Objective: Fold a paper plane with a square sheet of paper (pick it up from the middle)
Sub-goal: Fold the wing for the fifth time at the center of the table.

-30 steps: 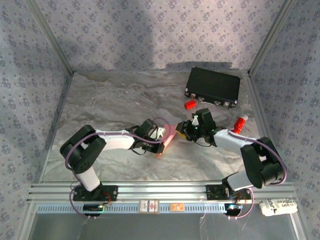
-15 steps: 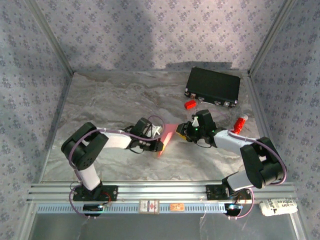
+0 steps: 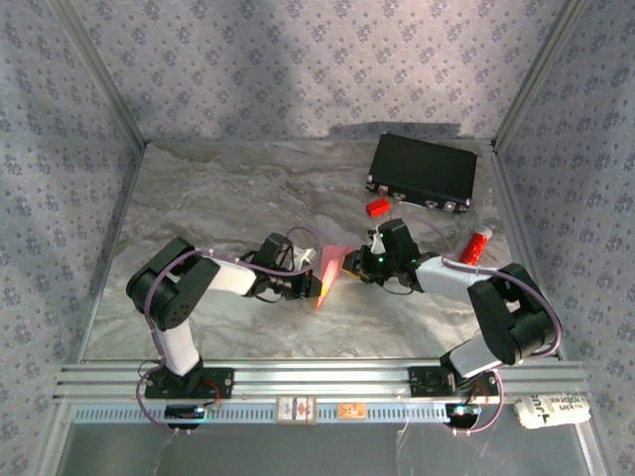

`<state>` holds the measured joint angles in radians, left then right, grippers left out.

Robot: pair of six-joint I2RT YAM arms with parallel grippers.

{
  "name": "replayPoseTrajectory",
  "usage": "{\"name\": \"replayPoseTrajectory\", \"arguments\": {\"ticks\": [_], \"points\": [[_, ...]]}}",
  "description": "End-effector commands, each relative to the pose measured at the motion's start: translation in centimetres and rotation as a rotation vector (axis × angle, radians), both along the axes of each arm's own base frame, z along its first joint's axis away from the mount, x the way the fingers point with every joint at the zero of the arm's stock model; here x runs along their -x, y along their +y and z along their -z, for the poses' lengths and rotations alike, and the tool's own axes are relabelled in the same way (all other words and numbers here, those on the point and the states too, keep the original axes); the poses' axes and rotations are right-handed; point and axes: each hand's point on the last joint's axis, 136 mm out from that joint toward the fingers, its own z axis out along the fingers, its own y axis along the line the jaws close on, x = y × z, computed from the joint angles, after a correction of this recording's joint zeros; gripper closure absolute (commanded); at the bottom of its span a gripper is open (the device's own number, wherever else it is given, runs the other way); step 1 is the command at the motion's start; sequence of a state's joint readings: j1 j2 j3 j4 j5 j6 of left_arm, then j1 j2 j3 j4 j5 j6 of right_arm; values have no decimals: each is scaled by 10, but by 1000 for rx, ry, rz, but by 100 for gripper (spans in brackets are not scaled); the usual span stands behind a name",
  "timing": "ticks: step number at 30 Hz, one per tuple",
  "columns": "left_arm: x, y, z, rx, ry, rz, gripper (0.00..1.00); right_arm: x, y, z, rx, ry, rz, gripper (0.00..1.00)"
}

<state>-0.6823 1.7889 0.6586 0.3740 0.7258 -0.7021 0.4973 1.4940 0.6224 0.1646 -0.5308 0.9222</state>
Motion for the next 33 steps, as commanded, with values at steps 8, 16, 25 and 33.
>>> {"name": "replayPoseTrajectory", "arguments": {"ticks": [8,16,25,33], "points": [[5,-2,-2,80,87,-19,100,-11,34,-19,22,-249,-118,81],[7,-3,-1,97,131,-15,100,-6,54,-4,-51,-138,-194,80],[6,4,11,61,164,-60,100,-13,49,-1,-43,-146,-147,80],[3,11,17,38,179,-117,100,-11,30,-2,-36,-137,-115,80]]}}
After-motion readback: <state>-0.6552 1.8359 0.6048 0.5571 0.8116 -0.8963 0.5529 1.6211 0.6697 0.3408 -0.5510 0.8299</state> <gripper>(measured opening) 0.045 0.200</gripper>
